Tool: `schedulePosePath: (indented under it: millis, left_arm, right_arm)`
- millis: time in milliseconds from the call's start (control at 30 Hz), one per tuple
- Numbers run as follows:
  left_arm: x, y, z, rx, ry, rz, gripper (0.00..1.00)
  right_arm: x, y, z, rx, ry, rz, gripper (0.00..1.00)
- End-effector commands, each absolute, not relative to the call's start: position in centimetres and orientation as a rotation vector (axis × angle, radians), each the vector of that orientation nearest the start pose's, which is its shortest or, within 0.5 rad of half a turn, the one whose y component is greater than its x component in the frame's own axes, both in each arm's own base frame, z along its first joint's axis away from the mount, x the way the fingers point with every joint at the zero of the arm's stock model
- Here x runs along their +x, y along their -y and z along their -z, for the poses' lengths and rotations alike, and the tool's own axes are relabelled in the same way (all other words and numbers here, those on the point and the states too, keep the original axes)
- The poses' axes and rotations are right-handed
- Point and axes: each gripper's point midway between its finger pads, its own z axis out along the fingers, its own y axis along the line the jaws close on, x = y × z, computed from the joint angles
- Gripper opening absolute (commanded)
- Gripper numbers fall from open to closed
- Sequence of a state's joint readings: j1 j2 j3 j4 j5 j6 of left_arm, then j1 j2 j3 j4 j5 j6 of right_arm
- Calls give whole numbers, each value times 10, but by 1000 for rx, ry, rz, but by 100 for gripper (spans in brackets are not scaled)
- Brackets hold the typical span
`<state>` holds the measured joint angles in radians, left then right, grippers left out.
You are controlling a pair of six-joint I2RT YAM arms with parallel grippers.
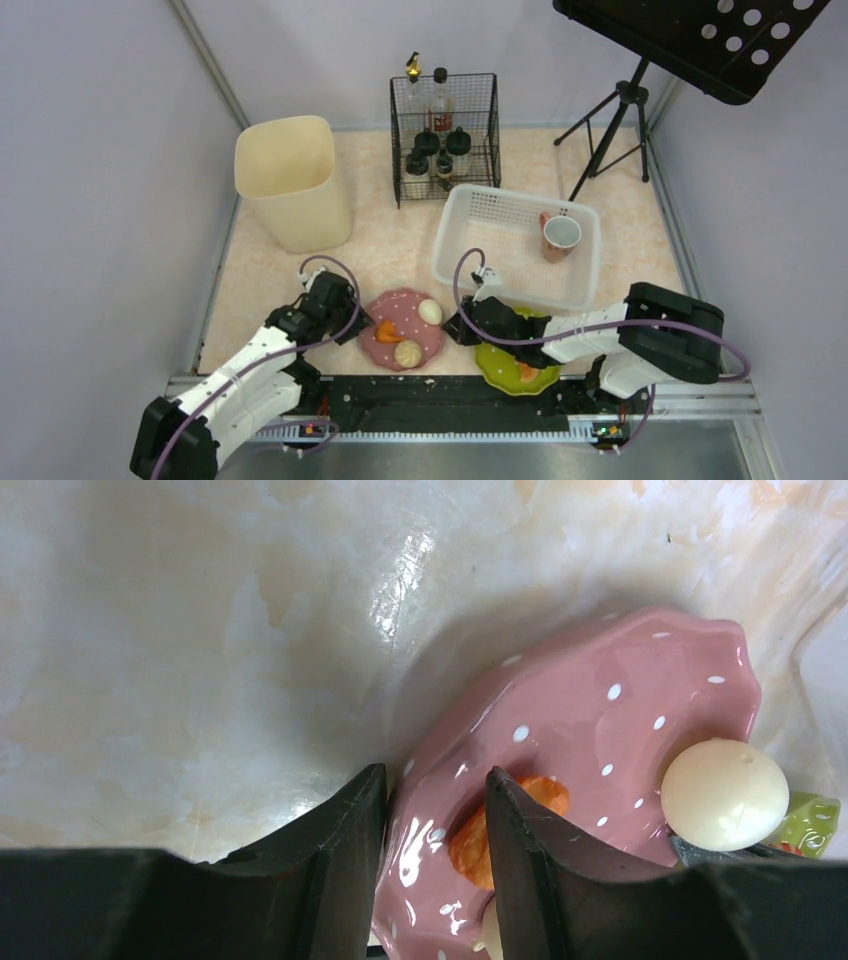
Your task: Clear the kitchen counter
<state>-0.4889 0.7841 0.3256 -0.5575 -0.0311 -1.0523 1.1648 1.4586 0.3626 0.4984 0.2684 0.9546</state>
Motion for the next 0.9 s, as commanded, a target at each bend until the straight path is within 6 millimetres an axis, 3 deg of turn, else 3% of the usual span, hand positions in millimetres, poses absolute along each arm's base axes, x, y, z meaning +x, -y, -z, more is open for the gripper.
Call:
schedulePosePath:
  millis: [0,500,867]
  left_arm:
    - [143,116,-9,-754,-2666,446,46]
    - [131,135,-1,-606,-2725,609,45]
    - [118,143,13,-473,-2785,689,54]
  right_arm:
    - [115,-229,55,-163,-2580,-491,0]
    - [104,-215,67,-131,-2632,-471,0]
    - [97,-205,71,-95,-2656,-473,0]
